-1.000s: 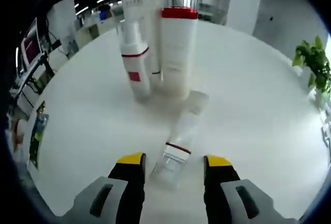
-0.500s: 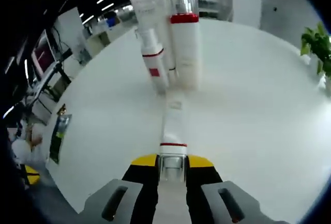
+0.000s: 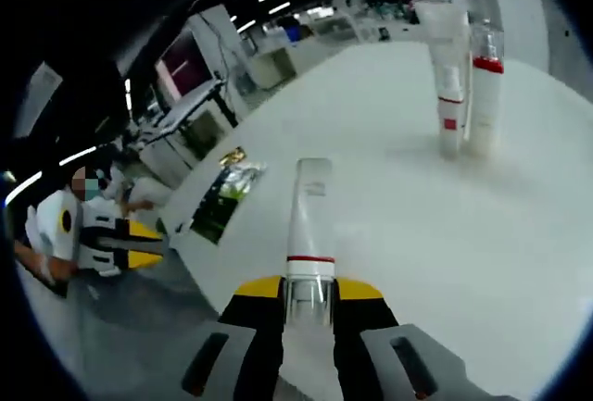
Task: Arrange the skincare products in the storage area until every visible bottle or jar stands upright without overlapping.
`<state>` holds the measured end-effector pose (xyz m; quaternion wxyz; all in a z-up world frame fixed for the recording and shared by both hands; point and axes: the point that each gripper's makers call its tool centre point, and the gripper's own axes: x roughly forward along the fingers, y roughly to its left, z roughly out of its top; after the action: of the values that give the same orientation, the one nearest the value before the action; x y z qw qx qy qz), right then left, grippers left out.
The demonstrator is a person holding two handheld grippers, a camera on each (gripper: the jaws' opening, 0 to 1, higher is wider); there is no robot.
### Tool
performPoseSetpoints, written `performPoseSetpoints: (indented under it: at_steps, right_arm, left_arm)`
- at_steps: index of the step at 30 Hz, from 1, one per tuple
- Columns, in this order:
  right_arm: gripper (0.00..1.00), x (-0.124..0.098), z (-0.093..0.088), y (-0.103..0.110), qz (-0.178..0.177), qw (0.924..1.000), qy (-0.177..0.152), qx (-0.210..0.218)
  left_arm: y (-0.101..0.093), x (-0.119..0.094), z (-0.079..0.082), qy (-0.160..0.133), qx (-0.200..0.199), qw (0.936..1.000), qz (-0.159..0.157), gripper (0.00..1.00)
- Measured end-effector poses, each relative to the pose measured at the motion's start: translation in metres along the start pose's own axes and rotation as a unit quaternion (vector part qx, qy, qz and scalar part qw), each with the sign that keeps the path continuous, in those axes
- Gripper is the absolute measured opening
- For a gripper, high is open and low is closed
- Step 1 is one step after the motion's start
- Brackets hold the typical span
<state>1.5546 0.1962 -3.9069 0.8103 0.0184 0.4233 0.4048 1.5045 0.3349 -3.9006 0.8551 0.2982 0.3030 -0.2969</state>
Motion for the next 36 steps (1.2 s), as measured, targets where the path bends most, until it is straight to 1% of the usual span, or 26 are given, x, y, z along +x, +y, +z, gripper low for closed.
performPoseSetpoints:
  at_steps: [3, 6, 9, 10, 12, 15, 16, 17, 20, 23, 26, 29, 30, 32, 35, 36]
  right_arm:
    - [0.14, 0.003, 0.002, 0.027, 0.034, 0.9988, 0.006, -0.035]
    - [0.14, 0.003, 0.001, 0.04, 0.051, 0.9976, 0.015, -0.044]
    - [0.14, 0.003, -0.003, 0.048, 0.056, 0.9958, 0.031, -0.065]
    - [0.14, 0.004, -0.006, 0.051, 0.056, 0.995, 0.041, -0.071]
    - [0.14, 0.005, -0.011, 0.057, 0.058, 0.9931, 0.06, -0.083]
    - [0.14, 0.005, -0.02, 0.075, 0.075, 0.9877, 0.095, -0.099]
    - [0.14, 0.005, -0.022, 0.084, 0.089, 0.9843, 0.107, -0.108]
    - [0.14, 0.004, -0.025, 0.094, 0.102, 0.9805, 0.12, -0.118]
    - [0.14, 0.0, -0.025, 0.112, 0.135, 0.977, 0.137, -0.093]
    - [0.14, -0.003, -0.02, 0.118, 0.145, 0.9757, 0.142, -0.083]
    - [0.14, -0.008, -0.018, 0.126, 0.163, 0.9683, 0.161, -0.1]
    - [0.14, -0.016, -0.019, 0.135, 0.188, 0.9577, 0.188, -0.11]
    - [0.14, -0.018, -0.018, 0.136, 0.19, 0.9568, 0.191, -0.109]
    - [0.14, -0.021, -0.015, 0.137, 0.195, 0.9549, 0.198, -0.106]
    - [0.14, -0.027, -0.011, 0.134, 0.203, 0.9516, 0.207, -0.103]
    - [0.14, -0.03, -0.011, 0.134, 0.206, 0.9493, 0.215, -0.1]
  left_arm:
    - [0.001, -0.001, 0.003, -0.004, 0.002, 1.0, 0.003, 0.21]
    - [0.002, -0.002, 0.006, -0.009, 0.015, 0.9998, 0.008, 0.27]
    - [0.011, -0.006, 0.017, -0.034, 0.047, 0.9977, 0.037, 0.36]
    - [0.014, -0.009, 0.023, -0.05, 0.048, 0.9965, 0.046, 0.4]
    - [0.02, -0.014, 0.035, -0.084, 0.051, 0.9932, 0.063, 0.43]
    - [0.018, -0.017, 0.042, -0.104, 0.08, 0.9895, 0.062, 0.48]
    - [0.014, -0.014, 0.038, -0.089, 0.095, 0.9901, 0.052, 0.49]
    - [0.009, -0.011, 0.034, -0.075, 0.11, 0.9902, 0.043, 0.49]
    - [0.007, -0.011, 0.036, -0.079, 0.119, 0.989, 0.039, 0.48]
    - [0.001, -0.011, 0.036, -0.077, 0.143, 0.9863, 0.029, 0.44]
    - [-0.004, -0.009, 0.035, -0.07, 0.166, 0.9834, 0.018, 0.4]
    - [-0.01, -0.01, 0.041, -0.074, 0.207, 0.9754, 0.015, 0.38]
    - [-0.012, -0.012, 0.044, -0.077, 0.221, 0.9722, 0.016, 0.33]
    - [-0.016, -0.015, 0.049, -0.084, 0.248, 0.9651, 0.016, 0.31]
    - [-0.021, -0.017, 0.055, -0.098, 0.26, 0.9604, 0.016, 0.27]
    - [-0.025, -0.018, 0.059, -0.107, 0.272, 0.9563, 0.011, 0.27]
